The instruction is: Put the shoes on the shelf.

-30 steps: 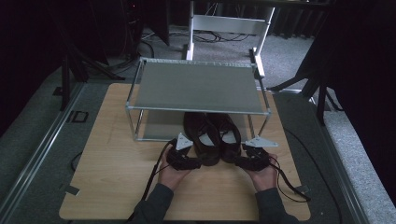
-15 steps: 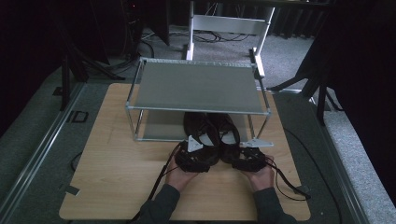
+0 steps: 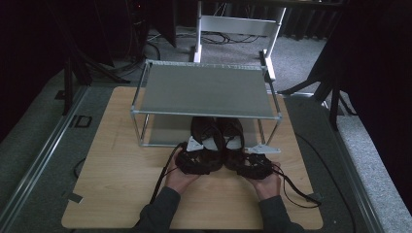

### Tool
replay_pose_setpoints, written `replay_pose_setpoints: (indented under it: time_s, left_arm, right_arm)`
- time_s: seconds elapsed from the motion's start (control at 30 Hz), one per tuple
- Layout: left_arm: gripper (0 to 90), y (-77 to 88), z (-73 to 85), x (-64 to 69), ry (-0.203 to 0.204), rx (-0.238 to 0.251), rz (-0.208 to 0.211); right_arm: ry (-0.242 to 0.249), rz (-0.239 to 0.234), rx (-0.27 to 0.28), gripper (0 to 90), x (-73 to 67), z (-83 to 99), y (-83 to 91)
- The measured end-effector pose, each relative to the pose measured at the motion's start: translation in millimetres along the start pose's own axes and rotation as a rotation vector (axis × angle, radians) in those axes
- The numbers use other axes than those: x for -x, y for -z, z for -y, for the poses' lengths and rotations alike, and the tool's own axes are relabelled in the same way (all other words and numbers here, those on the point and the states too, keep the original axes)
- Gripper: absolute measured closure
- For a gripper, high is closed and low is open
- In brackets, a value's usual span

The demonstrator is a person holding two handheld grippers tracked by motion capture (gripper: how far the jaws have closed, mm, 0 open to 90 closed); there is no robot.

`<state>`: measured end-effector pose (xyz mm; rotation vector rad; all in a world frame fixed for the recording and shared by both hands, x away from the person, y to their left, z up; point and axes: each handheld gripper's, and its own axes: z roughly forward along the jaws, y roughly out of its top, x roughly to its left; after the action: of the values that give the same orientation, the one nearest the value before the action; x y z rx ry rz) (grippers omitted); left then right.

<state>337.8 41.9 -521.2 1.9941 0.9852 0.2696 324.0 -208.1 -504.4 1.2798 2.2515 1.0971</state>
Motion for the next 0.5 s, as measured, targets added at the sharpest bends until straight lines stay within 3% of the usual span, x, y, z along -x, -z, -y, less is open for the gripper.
replay_pose_setpoints:
  time_s: [0.2, 0.5]
  left_arm:
    - [22.9, 3.9, -7.2, -3.2, 0.014, 0.018, -0.005]
    - [25.3, 4.8, -12.9, -14.3, 0.031, 0.031, -0.033]
  right_arm:
    - [-0.024, -0.009, 0.036, 37.0, 0.7, -6.5, 1.1]
    - [-0.033, -0.001, 0.047, 37.1, -3.4, -15.2, -8.4]
